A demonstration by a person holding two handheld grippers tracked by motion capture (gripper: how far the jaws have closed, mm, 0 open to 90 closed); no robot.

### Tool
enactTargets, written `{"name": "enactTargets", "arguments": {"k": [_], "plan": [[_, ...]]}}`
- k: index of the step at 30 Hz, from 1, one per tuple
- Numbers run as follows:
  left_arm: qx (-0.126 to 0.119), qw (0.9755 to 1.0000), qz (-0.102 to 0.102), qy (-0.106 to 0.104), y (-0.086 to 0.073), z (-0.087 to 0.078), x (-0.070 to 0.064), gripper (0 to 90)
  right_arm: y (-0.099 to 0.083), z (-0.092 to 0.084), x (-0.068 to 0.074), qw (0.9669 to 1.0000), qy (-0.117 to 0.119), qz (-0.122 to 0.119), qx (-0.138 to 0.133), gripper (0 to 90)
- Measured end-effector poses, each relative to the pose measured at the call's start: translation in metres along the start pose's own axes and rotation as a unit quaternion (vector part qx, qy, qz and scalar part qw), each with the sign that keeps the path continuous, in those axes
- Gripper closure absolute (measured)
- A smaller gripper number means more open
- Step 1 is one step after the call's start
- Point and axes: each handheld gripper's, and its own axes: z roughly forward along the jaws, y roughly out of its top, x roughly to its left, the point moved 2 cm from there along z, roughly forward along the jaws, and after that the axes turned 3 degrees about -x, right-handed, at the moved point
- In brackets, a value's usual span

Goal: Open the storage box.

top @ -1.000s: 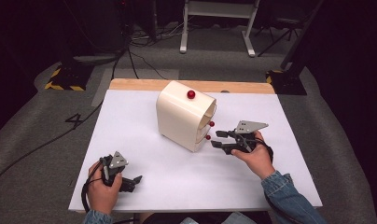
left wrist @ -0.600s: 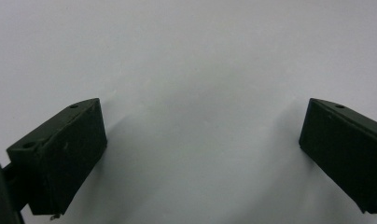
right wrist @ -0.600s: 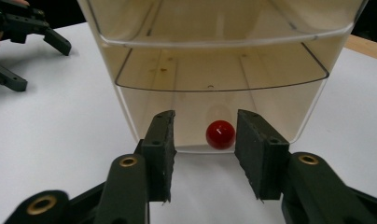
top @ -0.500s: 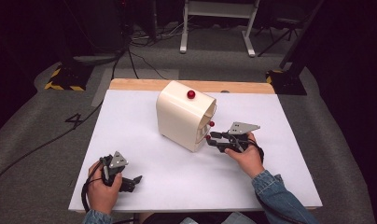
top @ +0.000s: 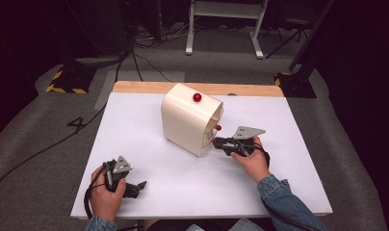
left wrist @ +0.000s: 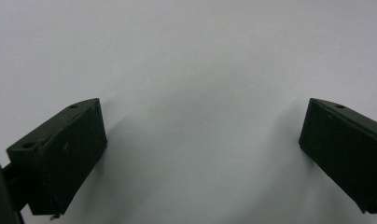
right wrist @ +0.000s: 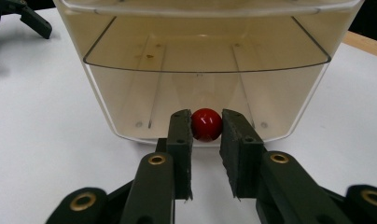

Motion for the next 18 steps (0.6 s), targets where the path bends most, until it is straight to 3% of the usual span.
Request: {"name": "enactTargets", "arguments": {"k": [8, 18], "plan": [[0.0, 1.0, 0.0, -0.001, 0.0, 0.0, 0.0, 0.9, 0.003, -0.009, 0.002, 1.0, -0.004, -0.004, 0.002, 74.4], [0.0, 1.0, 0.0, -0.001, 0.0, 0.0, 0.0, 0.8, -0.002, -0.033, 0.003, 1.0, -0.009, 0.003, 0.003, 74.5]]}}
